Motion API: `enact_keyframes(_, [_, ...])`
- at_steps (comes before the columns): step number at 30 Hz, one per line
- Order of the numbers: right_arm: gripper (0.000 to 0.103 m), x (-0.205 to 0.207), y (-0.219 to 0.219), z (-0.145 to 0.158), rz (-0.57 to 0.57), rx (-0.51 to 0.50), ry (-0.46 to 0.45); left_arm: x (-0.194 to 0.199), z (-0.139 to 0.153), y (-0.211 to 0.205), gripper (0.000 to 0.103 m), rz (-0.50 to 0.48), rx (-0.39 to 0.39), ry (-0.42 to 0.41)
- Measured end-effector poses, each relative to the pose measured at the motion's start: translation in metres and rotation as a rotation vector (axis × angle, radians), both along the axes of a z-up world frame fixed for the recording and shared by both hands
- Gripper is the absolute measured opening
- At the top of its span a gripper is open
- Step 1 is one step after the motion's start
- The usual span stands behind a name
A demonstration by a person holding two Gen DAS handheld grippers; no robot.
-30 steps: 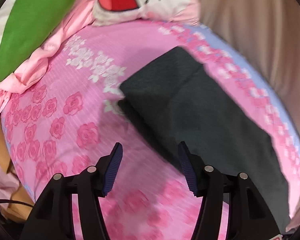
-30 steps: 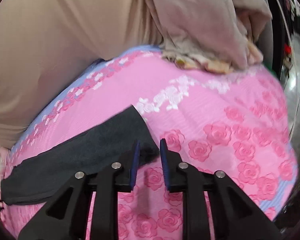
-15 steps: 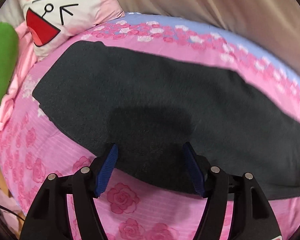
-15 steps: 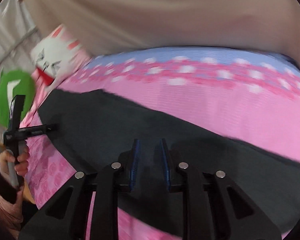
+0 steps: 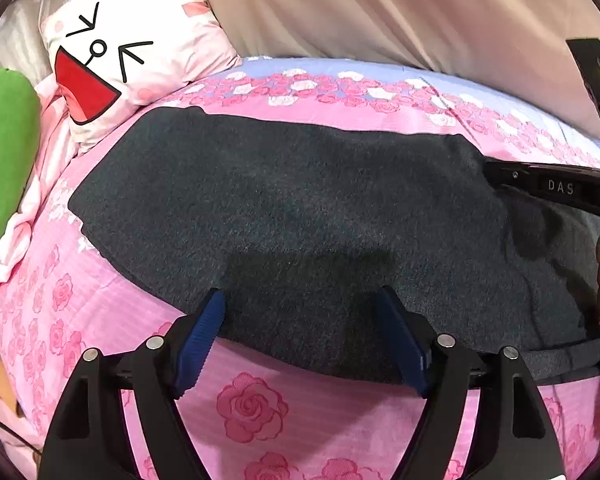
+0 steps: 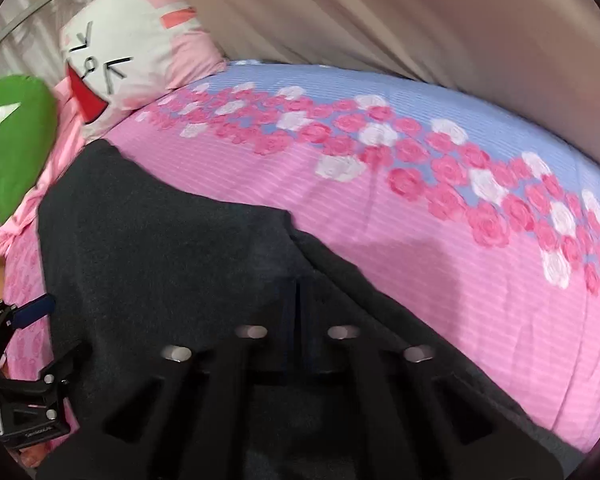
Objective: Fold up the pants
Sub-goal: 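Open both tools to release the folded pants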
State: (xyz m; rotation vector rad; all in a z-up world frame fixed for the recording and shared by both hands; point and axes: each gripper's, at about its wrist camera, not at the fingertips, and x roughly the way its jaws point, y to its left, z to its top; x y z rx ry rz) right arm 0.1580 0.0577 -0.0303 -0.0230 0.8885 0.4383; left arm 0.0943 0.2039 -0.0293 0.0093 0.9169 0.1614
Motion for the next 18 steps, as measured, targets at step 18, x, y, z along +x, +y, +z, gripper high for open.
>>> enact_keyframes(18, [0.013, -0.139, -0.185, 0.044, -0.428, 0.163, -0.192, -0.011, 0.013, -0.008, 0.086, 0.034, -0.043, -0.057])
